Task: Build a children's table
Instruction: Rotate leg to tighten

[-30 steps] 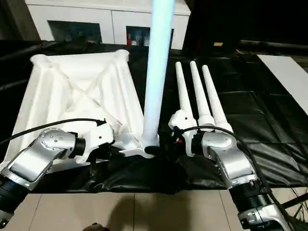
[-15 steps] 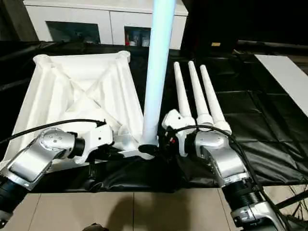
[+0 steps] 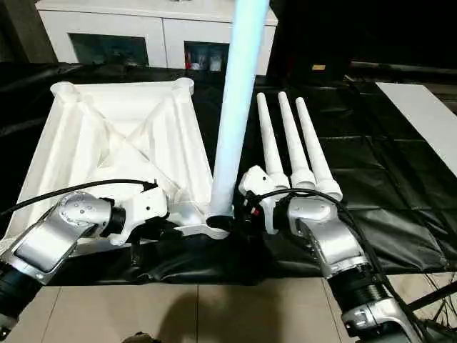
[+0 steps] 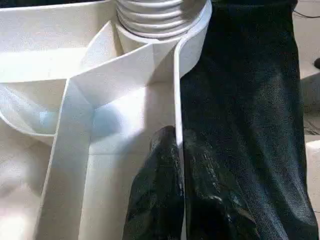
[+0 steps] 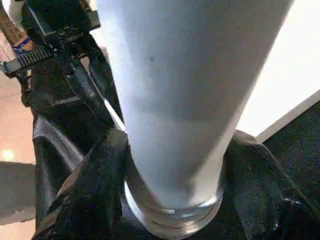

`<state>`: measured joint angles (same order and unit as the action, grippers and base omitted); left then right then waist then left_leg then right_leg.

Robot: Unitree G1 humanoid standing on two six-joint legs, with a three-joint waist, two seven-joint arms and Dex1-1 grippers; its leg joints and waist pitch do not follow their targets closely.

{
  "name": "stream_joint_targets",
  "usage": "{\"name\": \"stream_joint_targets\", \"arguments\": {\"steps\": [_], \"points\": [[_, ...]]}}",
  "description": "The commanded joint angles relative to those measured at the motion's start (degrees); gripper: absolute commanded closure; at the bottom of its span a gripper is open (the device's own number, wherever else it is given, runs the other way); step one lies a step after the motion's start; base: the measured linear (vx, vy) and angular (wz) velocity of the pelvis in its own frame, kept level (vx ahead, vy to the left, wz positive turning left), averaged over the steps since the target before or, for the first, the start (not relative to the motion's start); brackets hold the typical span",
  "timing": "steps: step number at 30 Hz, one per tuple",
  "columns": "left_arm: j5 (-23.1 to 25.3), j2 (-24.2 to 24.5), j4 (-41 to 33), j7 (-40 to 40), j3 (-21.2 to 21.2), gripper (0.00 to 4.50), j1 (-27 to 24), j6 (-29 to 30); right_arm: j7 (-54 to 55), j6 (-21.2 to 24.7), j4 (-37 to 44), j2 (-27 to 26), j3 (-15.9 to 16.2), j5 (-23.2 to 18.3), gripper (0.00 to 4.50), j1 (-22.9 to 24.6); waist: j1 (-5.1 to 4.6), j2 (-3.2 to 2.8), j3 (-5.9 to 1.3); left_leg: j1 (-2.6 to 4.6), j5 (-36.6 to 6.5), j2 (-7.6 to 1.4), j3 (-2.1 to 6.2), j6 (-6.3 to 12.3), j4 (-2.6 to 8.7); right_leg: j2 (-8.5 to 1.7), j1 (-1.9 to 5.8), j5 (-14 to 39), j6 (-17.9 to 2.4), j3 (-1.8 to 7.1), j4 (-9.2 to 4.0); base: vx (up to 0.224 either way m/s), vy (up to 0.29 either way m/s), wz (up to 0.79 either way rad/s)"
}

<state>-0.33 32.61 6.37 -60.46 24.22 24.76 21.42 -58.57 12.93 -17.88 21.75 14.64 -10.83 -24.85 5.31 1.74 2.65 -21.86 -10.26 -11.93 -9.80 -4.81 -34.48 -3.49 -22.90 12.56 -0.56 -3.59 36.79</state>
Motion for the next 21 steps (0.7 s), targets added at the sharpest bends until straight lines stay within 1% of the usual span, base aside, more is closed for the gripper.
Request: {"name": "stream_joint_targets", "arguments": {"steps": [1,3,4,5,6,7,8,9,10,11,12,13,14,15,16,17,18,19,20,21], "points": [[-0.77,-1.95,-2.09,3.14,-2.5,4.5,0.39,1.41,5.53,1.81,-4.72,-1.05,0.6,3.94,1.92,0.29,-0.24,-0.33,-3.5,0.97,-6.78,-1.38,0.09,1.16,3.89,-4.03,3.24,-0.49,-13.38,2.85,-3.74,0.0,0.0,0.0],[-1.11,-4.88,-1.56,7.31,-4.12,4.5,0.55,4.59,11.39,4.16,-7.76,-3.57,-0.53,4.62,1.93,-0.32,-0.53,-0.21,-3.34,1.11,-8.23,-1.39,0.03,0.48,4.0,-4.06,3.11,1.76,-13.35,2.92,-4.01,0.0,0.0,0.0],[-0.99,-5.82,-1.38,8.77,-4.53,4.5,0.67,5.48,13.24,4.9,-8.66,-4.42,-0.99,4.68,1.93,-0.51,-0.71,-0.29,-3.03,1.1,-10.22,-1.24,0.1,-0.51,4.24,-4.02,3.04,5.75,-12.65,2.88,-4.42,0.0,0.0,0.0],[-0.98,-5.91,-1.37,8.9,-4.57,4.5,0.68,5.57,13.42,4.97,-8.74,-4.5,-1.04,4.69,1.93,-0.52,-0.84,-0.19,-3.03,1.11,-11.24,-1.2,0.21,-1.07,4.3,-4.08,3.16,7.86,-12.25,2.85,-4.51,0.0,0.0,0.0],[-0.54,-7.64,-1.02,11.4,-5.04,4.5,1.09,7.28,16.87,6.32,-9.97,-6.27,-2.11,4.44,1.93,-0.83,-1.18,0.06,-2.86,1.3,-13.26,-1.19,0.3,-1.76,4.49,-4.16,3.07,12.73,-10.59,2.99,-5.01,0.0,0.0,0.0],[0.12,-9.76,-0.46,14.66,-5.72,4.5,1.65,9.43,20.72,7.22,-11.29,-8.15,-3.17,4.39,1.93,-1.26,-1.14,-0.01,-2.75,1.51,-14.22,-1.16,0.34,-1.75,4.5,-4.21,2.82,14.63,-10.12,3.0,-5.35,0.0,0.0,0.0],[0.67,-12.26,0.04,18.08,-6.41,4.5,2.23,11.88,25.12,8.07,-12.75,-10.4,-4.49,4.26,1.93,-1.87,-1.52,-0.05,-2.5,1.92,-16.01,-1.14,0.27,-2.03,4.52,-4.21,2.38,18.12,-9.61,3.09,-5.8,0.0,0.0,0.0],[1.06,-15.34,0.37,21.55,-7.01,4.5,2.84,14.43,30.44,8.57,-14.53,-13.21,-6.3,4.0,1.93,-2.85,-1.61,-0.04,-2.54,2.02,-16.57,-1.11,0.36,-2.27,4.5,-4.29,2.39,19.54,-9.38,3.09,-5.92,0.0,0.0,0.0],[1.12,-15.78,0.42,22.03,-7.08,4.5,2.93,14.76,31.19,8.6,-14.8,-13.6,-6.55,3.97,1.93,-3.01,-2.01,-0.06,-2.49,1.92,-17.24,-1.05,0.54,-2.76,4.67,-4.27,2.41,21.62,-8.81,2.98,-6.09,0.0,0.0,0.0],[1.43,-18.0,0.69,24.32,-7.4,4.5,3.4,16.27,34.93,8.66,-16.48,-15.73,-7.94,3.58,1.93,-3.95,-2.17,0.0,-2.68,1.71,-17.05,-1.05,0.77,-2.95,4.74,-4.35,2.73,22.01,-8.07,2.86,-6.07,0.0,0.0,0.0],[1.88,-20.47,1.17,27.01,-7.66,4.5,3.98,17.66,38.82,8.79,-18.75,-18.21,-9.59,2.83,1.93,-5.12,-2.38,-0.08,-2.7,1.79,-17.2,-1.03,0.66,-2.76,4.63,-4.26,2.37,21.34,-7.91,3.01,-6.16,0.0,0.0,0.0],[2.06,-21.35,1.38,27.98,-7.68,4.5,4.24,18.03,40.43,8.86,-19.74,-19.21,-10.22,2.65,1.94,-5.67,-2.28,-0.34,-2.71,2.07,-17.66,-1.0,0.74,-2.7,4.61,-4.18,2.2,21.39,-7.88,2.92,-6.28,0.0,0.0,0.0],[2.35,-22.3,1.82,28.8,-7.37,4.5,4.57,18.09,41.54,8.44,-20.98,-20.37,-10.41,2.57,1.94,-6.43,-2.51,-0.13,-2.75,1.91,-17.89,-0.83,0.69,-2.46,4.58,-4.13,2.17,21.08,-7.79,2.96,-6.35,0.0,0.0,0.0],[2.56,-22.7,2.23,29.08,-7.01,4.5,4.74,17.88,42.37,7.77,-21.96,-21.22,-10.5,2.58,1.94,-7.08,-2.45,-0.09,-2.78,1.86,-17.89,-0.9,0.82,-2.45,4.65,-4.12,2.37,20.91,-7.63,2.84,-6.29,0.0,0.0,0.0],[2.7,-22.99,2.46,29.36,-6.76,4.5,4.85,17.89,43.05,7.32,-22.67,-21.83,-10.61,2.6,1.94,-7.56,-2.48,-0.19,-2.73,1.87,-18.08,-0.87,0.76,-2.26,4.66,-4.03,2.21,20.53,-7.38,2.87,-6.37,0.0,0.0,0.0],[3.9,-22.19,3.17,29.59,-5.86,4.5,5.09,16.5,42.49,6.3,-23.22,-22.52,-10.34,2.55,1.94,-8.25,-2.53,-0.15,-2.75,1.88,-18.47,-0.9,0.77,-2.04,4.66,-4.09,2.15,20.47,-7.2,2.9,-6.41,0.0,0.0,0.0],[4.23,-21.93,3.34,29.65,-5.63,4.5,5.15,16.12,42.3,6.05,-23.32,-22.67,-10.26,2.54,1.94,-8.41,-2.61,-0.16,-2.77,1.68,-18.31,-0.87,0.83,-1.94,4.73,-4.08,2.28,20.19,-7.1,2.86,-6.35,0.0,0.0,0.0],[5.31,-20.62,3.56,29.35,-5.31,4.5,5.17,15.11,40.39,4.45,-22.43,-22.92,-9.92,2.55,1.94,-8.71,-2.56,-0.21,-2.81,1.72,-18.14,-0.88,0.81,-1.87,4.7,-4.09,2.26,19.88,-7.11,2.88,-6.39,0.0,0.0,0.0],[5.71,-19.88,3.52,29.01,-5.24,4.5,5.11,14.74,39.19,3.54,-21.64,-22.83,-9.68,2.58,1.94,-8.73,-2.56,-0.08,-2.81,1.67,-17.92,-0.97,0.83,-1.71,4.77,-4.08,2.27,19.16,-7.19,2.9,-6.24,0.0,0.0,0.0],[5.71,-19.88,3.52,29.01,-5.24,4.5,5.11,14.74,39.19,3.54,-21.64,-22.83,-9.68,2.58,1.94,-8.73,-2.55,-0.16,-2.84,1.65,-17.71,-0.97,0.8,-1.67,4.76,-4.06,2.26,18.62,-7.29,2.93,-6.18,0.0,0.0,0.0]]}}
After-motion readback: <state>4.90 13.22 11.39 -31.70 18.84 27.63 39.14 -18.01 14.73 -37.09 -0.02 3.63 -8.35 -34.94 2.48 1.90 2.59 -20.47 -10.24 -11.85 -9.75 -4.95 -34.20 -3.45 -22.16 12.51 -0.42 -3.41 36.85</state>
